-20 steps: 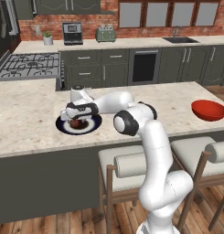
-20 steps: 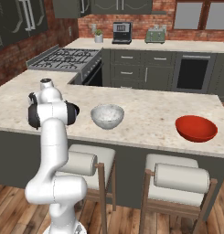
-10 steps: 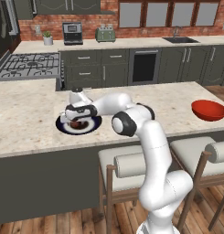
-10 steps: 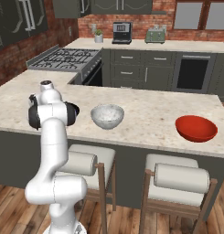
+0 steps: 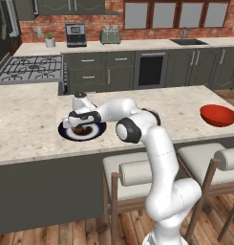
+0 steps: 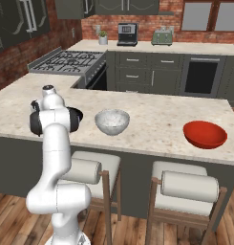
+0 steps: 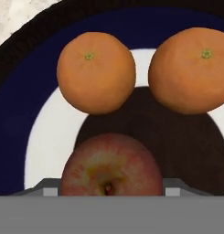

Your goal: Take the fruits from the plate on the dining counter and place two fruits in each bowl.

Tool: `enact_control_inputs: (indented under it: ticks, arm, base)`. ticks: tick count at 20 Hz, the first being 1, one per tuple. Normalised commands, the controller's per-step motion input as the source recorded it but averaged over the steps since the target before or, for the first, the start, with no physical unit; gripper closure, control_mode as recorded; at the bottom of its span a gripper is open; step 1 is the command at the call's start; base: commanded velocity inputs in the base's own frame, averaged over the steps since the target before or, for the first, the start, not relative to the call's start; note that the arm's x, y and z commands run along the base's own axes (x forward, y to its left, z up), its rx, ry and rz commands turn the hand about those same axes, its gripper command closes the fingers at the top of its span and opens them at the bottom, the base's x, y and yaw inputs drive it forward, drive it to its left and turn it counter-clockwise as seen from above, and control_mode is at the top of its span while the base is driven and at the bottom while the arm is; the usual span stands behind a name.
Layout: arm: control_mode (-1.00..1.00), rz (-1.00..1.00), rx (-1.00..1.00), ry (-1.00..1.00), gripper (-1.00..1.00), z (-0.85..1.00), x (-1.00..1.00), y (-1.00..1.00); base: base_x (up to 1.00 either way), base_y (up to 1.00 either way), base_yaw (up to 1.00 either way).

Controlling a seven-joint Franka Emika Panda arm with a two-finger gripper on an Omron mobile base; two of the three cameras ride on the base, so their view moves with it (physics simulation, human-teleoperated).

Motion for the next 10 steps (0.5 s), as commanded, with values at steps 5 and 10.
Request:
enact_control_inputs:
  ticks: [5, 10]
  arm:
    - [-1.0, 0.04, 0.0, -0.02, 1.0, 0.53, -0.39, -0.58]
    - [-1.0, 0.0, 0.0, 0.0, 1.0, 0.98, -0.89, -0.68]
  base:
    - [0.0, 0.0, 0.0]
    - [0.0, 0.0, 0.0]
